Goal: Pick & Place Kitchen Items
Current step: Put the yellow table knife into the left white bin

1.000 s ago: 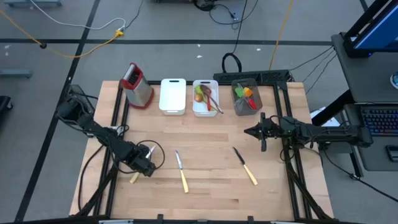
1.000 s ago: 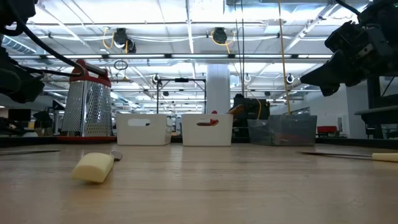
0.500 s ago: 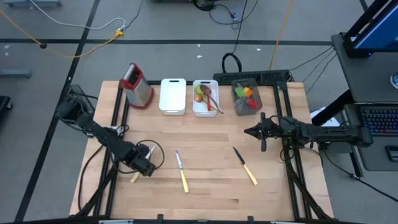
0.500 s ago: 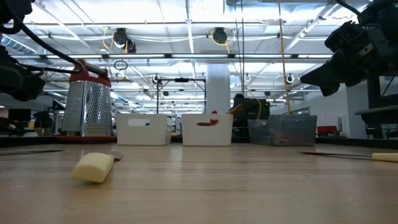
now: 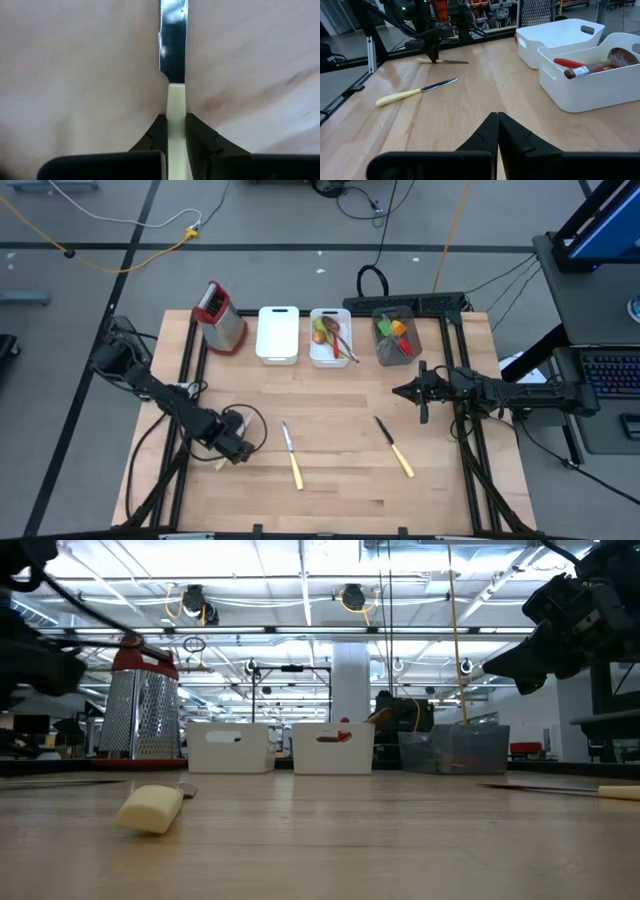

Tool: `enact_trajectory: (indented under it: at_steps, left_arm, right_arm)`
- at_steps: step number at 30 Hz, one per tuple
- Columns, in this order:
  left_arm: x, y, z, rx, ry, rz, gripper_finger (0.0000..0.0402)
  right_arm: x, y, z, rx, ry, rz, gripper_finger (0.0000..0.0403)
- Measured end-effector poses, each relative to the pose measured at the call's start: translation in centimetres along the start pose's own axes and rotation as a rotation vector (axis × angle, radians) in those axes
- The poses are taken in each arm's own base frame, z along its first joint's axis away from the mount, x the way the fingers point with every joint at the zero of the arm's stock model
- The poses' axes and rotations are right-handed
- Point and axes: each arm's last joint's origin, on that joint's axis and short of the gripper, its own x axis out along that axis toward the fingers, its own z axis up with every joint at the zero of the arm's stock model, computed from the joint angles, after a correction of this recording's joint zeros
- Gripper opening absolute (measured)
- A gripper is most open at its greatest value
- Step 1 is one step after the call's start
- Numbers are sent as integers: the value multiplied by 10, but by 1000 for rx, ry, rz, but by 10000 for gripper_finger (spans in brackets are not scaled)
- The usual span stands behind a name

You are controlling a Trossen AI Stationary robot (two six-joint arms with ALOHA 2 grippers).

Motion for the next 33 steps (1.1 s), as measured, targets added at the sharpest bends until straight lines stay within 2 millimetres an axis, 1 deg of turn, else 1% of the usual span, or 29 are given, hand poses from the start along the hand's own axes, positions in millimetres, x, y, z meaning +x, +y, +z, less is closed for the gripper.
enact_trajectory:
  at_steps: [2,4,15,20,25,33]
  left_arm:
    - [-1,-2,2,1,-50,-13,27]
    - [-2,-4,2,0,-64,-26,26]
    - [-6,-9,1,-1,-55,-60,26]
    - [-8,-15,0,-1,-40,-135,26]
    - [-20,-20,1,-17,-57,-259,26]
    - [-48,-17,13,-95,-168,-426,26]
  right_arm:
    - [0,0,0,0,0,0,0]
    - [0,0,0,0,0,0,0]
    - [0,0,0,0,-1,1,0]
    - [0,0,0,0,-1,1,0]
    - [0,0,0,0,-2,1,0]
    - [0,0,0,0,-2,1,0]
